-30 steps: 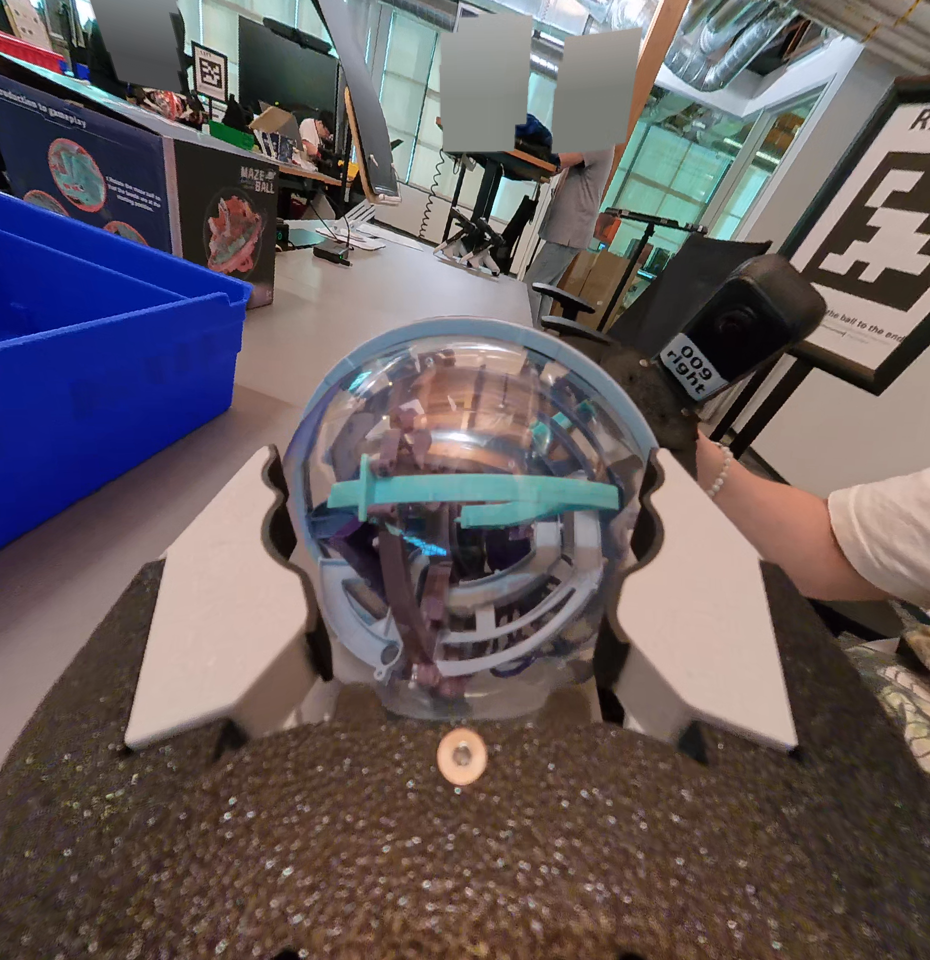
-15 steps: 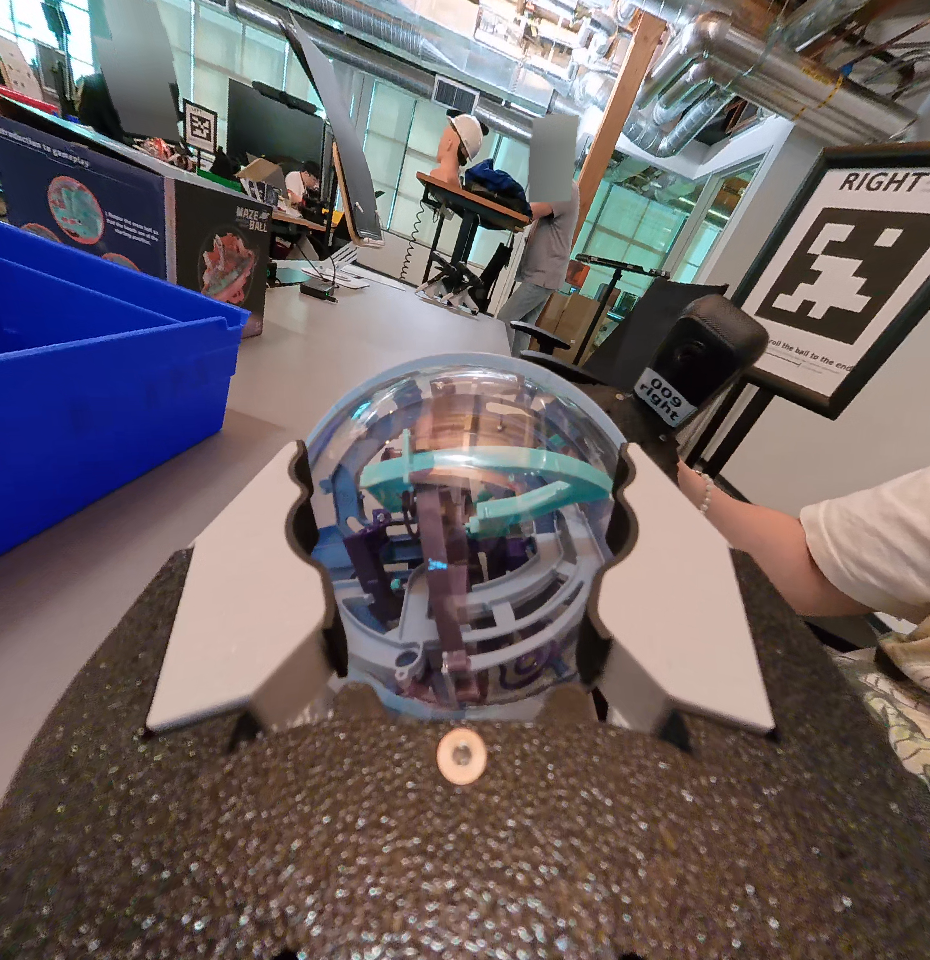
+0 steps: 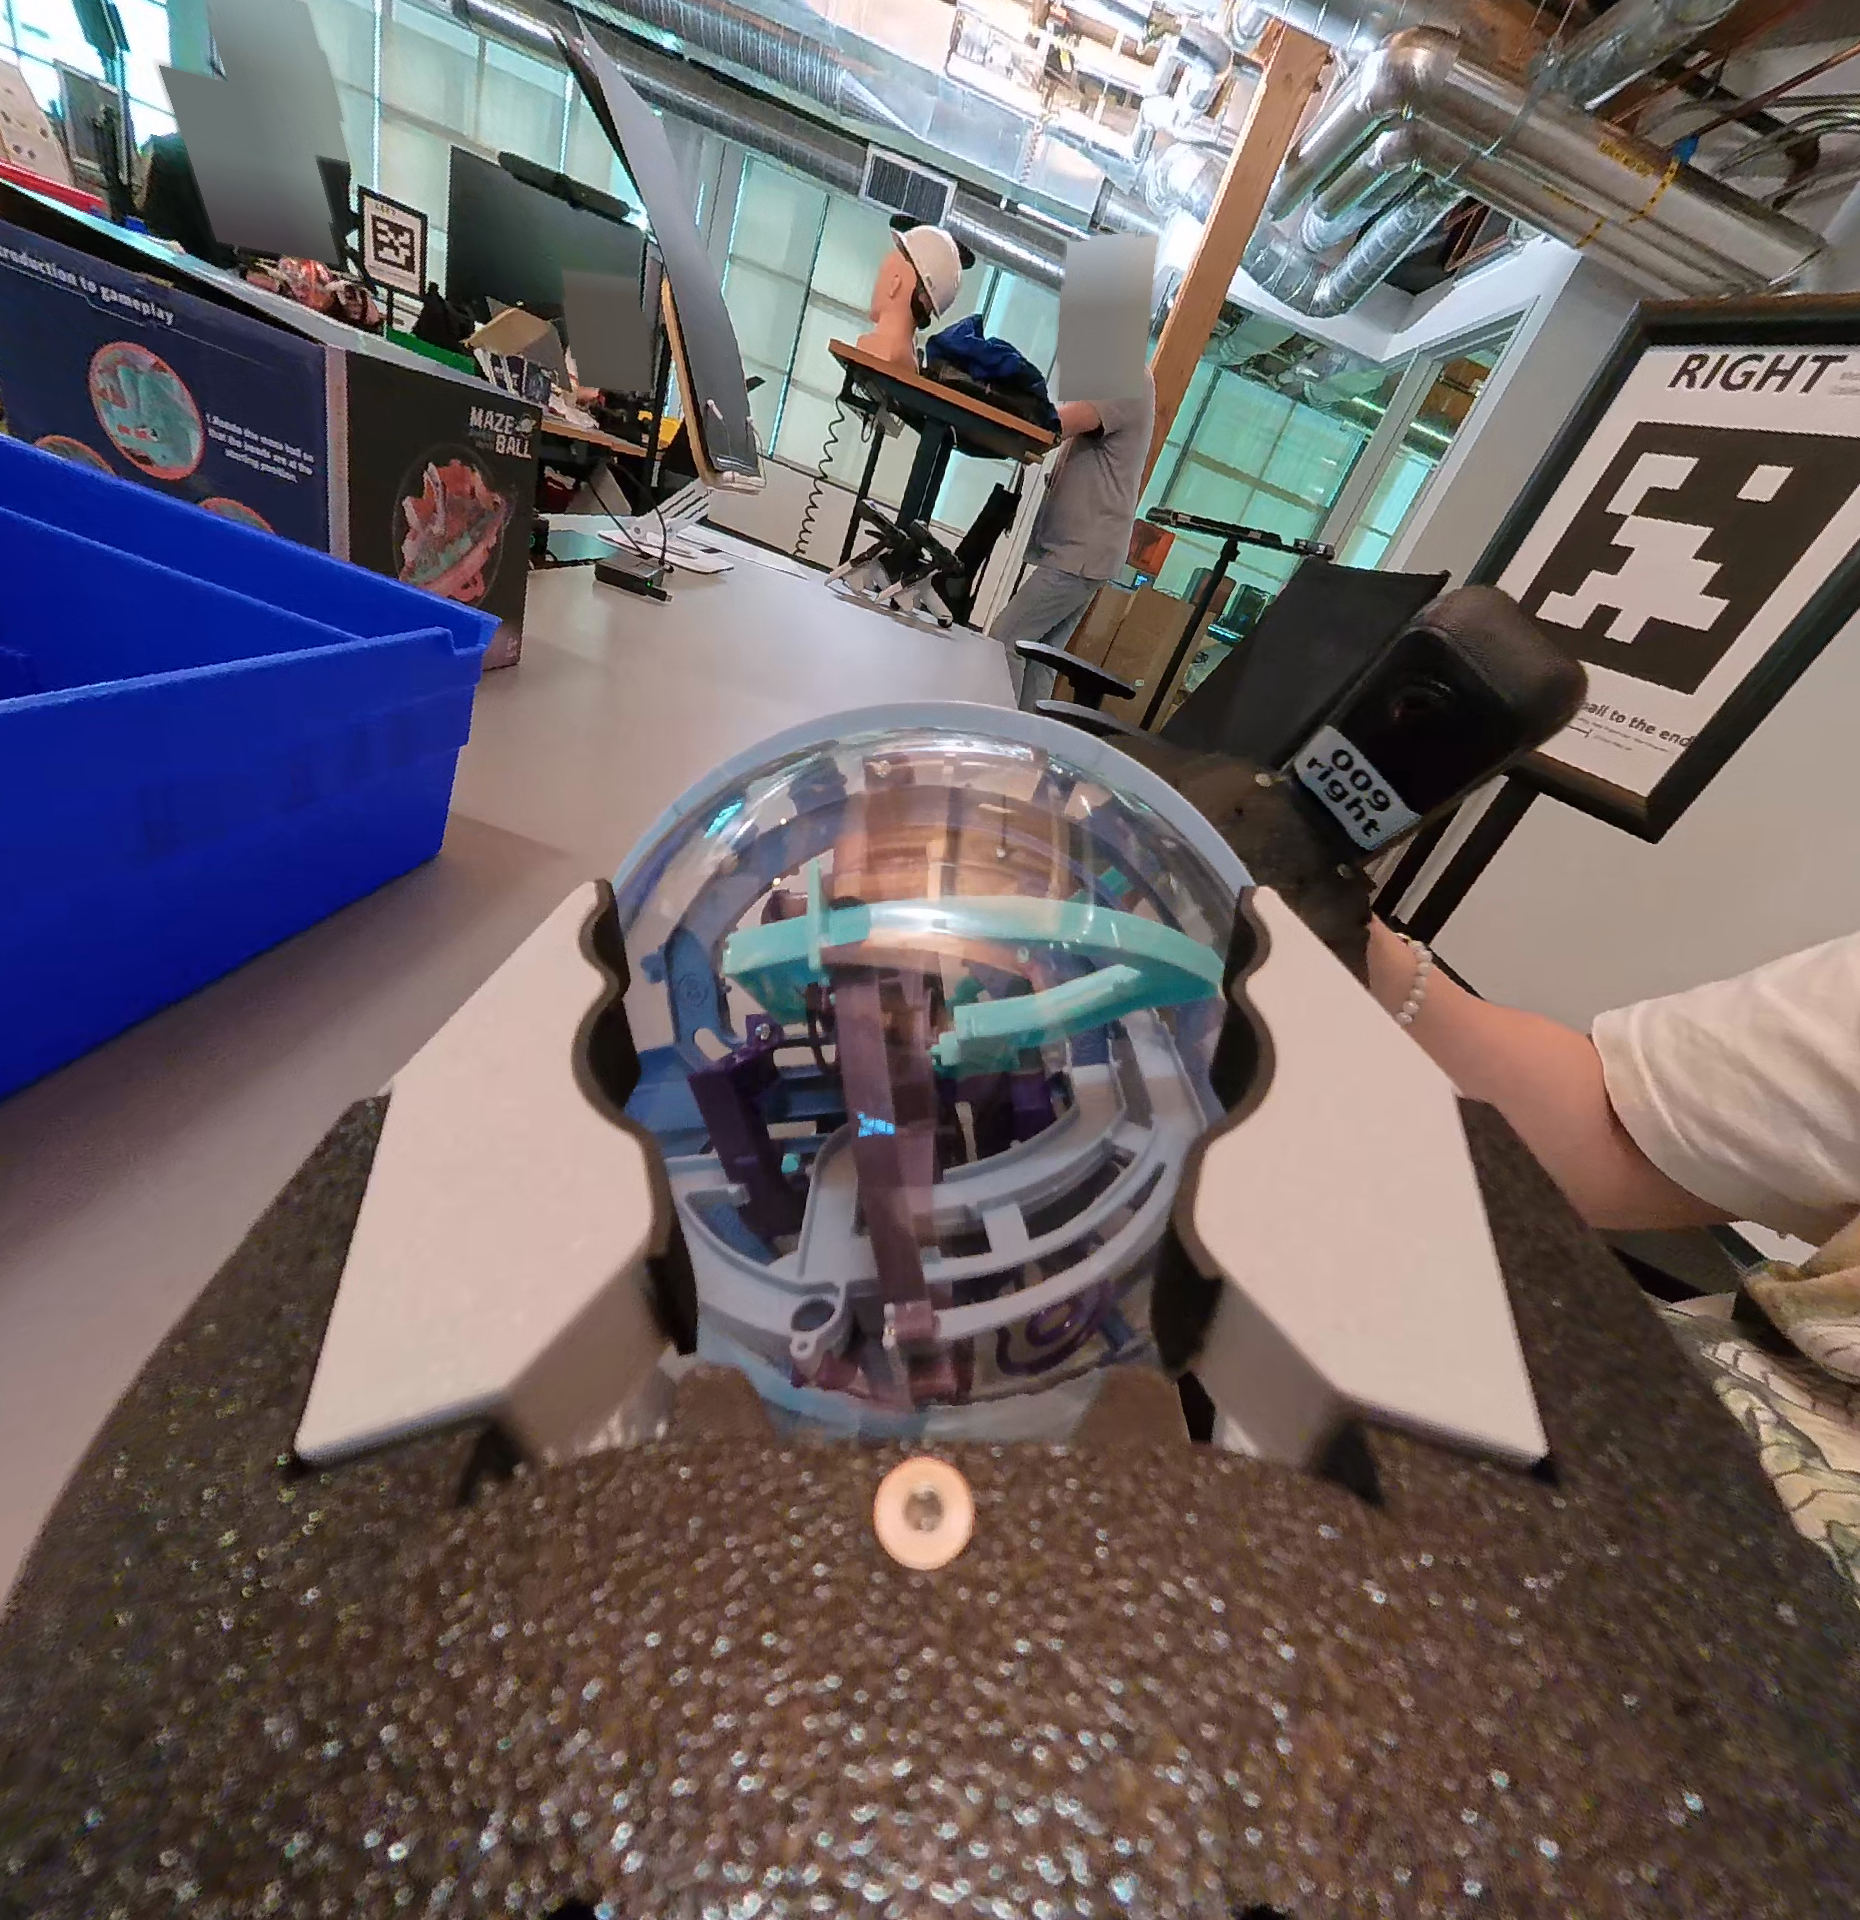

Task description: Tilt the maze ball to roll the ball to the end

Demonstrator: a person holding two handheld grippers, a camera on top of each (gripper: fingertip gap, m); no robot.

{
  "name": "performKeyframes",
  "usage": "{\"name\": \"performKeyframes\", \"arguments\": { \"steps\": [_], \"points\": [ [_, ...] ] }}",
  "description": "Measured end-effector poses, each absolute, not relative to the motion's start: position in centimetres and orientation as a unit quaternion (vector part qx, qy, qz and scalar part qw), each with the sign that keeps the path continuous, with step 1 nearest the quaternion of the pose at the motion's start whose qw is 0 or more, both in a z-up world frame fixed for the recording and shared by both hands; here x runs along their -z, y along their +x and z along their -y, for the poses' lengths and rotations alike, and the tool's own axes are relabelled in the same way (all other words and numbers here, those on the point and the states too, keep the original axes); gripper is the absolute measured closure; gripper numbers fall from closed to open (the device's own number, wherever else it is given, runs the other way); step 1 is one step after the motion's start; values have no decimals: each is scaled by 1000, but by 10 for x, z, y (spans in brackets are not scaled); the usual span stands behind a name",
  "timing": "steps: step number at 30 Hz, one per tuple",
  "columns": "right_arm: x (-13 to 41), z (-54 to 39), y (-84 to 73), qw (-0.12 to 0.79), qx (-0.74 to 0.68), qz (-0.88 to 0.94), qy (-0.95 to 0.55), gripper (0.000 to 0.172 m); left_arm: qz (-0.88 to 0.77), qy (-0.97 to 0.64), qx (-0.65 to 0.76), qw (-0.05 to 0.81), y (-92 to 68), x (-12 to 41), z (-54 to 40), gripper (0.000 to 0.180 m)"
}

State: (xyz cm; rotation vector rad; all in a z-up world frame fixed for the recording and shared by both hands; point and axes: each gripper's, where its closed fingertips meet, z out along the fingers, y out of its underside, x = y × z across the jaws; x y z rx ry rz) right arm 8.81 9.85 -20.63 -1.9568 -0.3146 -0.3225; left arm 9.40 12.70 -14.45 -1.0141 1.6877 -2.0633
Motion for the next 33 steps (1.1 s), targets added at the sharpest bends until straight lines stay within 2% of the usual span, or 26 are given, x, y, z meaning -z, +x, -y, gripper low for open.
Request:
{"name": "performKeyframes", "arguments": {
  "steps": [11, 15, 17, 24, 33],
  "points": [
    [197, -108, 70, 527, 208, 208, -797, 25, -594, -343, 719, 108, 79, 143, -135, 68],
    [203, -113, 67, 503, 243, 218, -800, 25, -610, -346, 706, 98, 78, 151, -133, 48],
    [205, -116, 67, 508, 250, 209, -798, 25, -611, -350, 704, 96, 78, 153, -134, 44],
    [192, -123, 57, 589, 210, 157, -764, 25, -558, -362, 745, 43, 80, 154, -145, 50],
    [192, -115, 66, 623, 139, 96, -764, 26, -526, -383, 759, 16, 90, 158, -143, 56]
  ]
}}
